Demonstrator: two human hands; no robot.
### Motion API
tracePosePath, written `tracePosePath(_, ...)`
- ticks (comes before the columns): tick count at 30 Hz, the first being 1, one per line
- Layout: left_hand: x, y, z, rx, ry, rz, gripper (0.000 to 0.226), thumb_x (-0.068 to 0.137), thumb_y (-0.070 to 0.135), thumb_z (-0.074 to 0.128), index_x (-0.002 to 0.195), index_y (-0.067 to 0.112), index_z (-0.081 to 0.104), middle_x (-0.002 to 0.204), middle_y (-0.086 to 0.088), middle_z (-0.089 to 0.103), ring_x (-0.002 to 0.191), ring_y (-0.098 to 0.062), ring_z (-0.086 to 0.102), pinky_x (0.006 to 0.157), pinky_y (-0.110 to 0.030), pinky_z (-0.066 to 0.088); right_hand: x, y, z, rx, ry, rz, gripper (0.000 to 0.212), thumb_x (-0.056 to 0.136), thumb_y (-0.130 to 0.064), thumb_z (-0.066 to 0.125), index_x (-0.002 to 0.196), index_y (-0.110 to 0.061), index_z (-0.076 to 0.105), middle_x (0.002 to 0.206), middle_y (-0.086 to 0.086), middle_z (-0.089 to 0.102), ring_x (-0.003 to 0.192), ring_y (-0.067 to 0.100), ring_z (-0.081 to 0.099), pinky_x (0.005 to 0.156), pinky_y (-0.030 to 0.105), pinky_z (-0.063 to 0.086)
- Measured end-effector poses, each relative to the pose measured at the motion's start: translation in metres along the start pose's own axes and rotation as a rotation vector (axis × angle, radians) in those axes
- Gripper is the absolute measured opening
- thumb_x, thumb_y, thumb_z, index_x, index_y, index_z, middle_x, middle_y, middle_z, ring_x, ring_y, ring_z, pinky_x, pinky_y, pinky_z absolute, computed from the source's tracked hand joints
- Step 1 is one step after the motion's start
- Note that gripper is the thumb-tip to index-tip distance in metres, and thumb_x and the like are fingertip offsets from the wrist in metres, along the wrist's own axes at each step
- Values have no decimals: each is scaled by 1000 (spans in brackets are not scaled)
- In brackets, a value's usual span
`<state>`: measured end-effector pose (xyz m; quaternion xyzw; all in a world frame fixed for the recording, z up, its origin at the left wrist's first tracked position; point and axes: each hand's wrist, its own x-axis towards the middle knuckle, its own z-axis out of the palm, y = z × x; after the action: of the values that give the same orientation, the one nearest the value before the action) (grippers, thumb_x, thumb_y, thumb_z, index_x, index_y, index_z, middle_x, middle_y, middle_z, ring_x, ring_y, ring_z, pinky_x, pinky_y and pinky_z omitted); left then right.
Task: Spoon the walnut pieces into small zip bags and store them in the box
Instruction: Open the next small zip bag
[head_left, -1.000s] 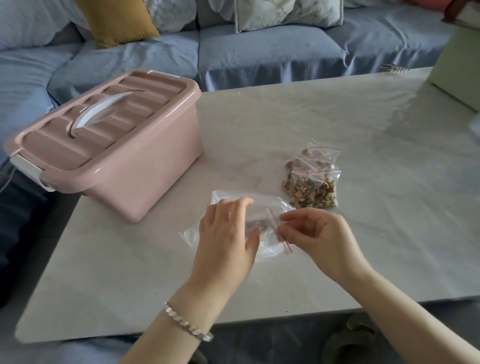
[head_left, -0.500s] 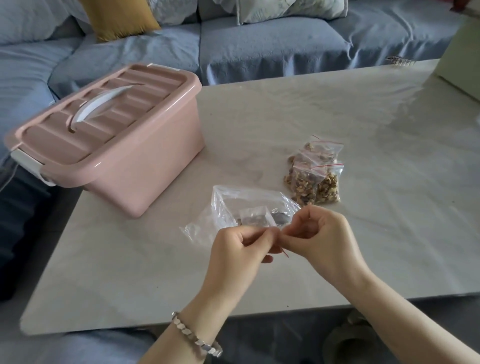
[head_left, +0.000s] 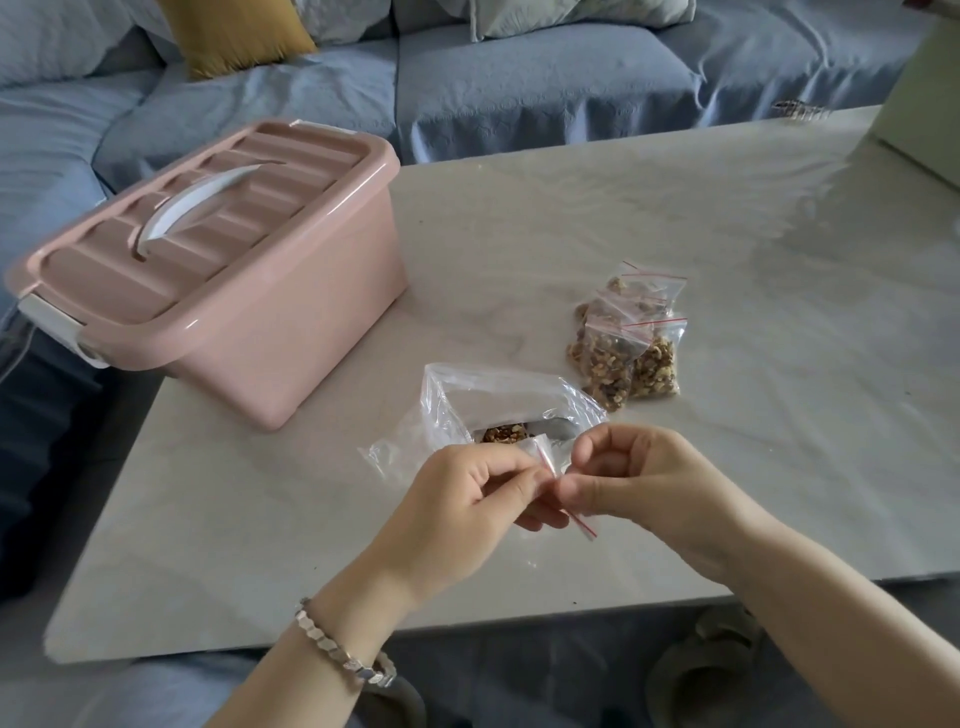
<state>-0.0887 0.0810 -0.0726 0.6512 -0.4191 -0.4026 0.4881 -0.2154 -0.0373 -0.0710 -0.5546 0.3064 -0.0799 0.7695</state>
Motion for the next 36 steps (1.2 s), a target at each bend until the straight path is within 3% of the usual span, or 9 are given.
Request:
tracePosePath(9,-2,-9,14,-377,55,4,20,80,12,57,67,11,72,62,-8,67,56,-20,62,58,-24,51,7,15,-8,478,-330,49,33,54,-10,87,76,-9,62,71,19,64,60,27,63,61,32,56)
tracePosePath(16,-8,-7,16,-363,31,46,19,79,16,60,63,10,71,62,-7,67,57,-21,61,65,-24,49,5,20,-7,632,-453,110,30,65,-4,80,73,-7,51,70,18,62,63,32,61,65,35,54)
tracePosePath(18,-8,-5,11,-308,32,-24,23,81,11,58,62,8,70,62,-9,67,56,-21,62,64,-24,49,3,16,-6,462,-264,62,26,64,-5,80,66,-11,55,66,11,63,61,24,61,62,30,54)
tracePosePath(21,-10,-4,3,53,43,-195,29,85,6,55,58,5,65,59,-7,68,53,-20,63,63,-27,50,-1,13,-8,-497,183,-316,22,69,-2,75,64,-18,60,63,-6,63,63,7,59,64,18,51)
tracePosePath(25,-14,2,6,555,127,-170,28,77,34,53,61,14,66,60,-2,67,56,-15,63,64,-33,55,-3,20,0,-1159,214,-608,28,68,3,70,68,-24,71,77,-14,54,65,9,55,59,21,44)
tracePosePath(29,-11,-7,6,656,274,16,28,68,43,50,66,17,60,58,6,58,60,-13,55,54,-24,43,2,17,7,-1090,152,-444,30,82,1,57,94,-20,75,99,-17,52,78,0,53,72,7,41)
tracePosePath(31,-11,-14,3,644,246,185,37,71,50,58,98,25,57,91,16,56,88,1,52,73,-11,42,2,14,7,-937,154,-420,33,82,3,56,93,-22,74,96,-20,59,80,-3,56,76,3,40)
tracePosePath(33,-12,-20,5,662,100,236,78,67,58,63,132,31,28,130,16,36,122,12,27,101,-5,24,0,10,9,-786,130,-374,36,80,2,59,87,-30,73,94,-24,63,82,2,62,78,9,46)
tracePosePath(36,-9,-25,13,808,165,332,83,66,61,60,134,25,28,133,8,48,123,2,29,105,-13,22,-3,4,15,-677,19,-320,26,76,-5,69,89,-27,73,93,-20,64,83,1,61,76,13,50)
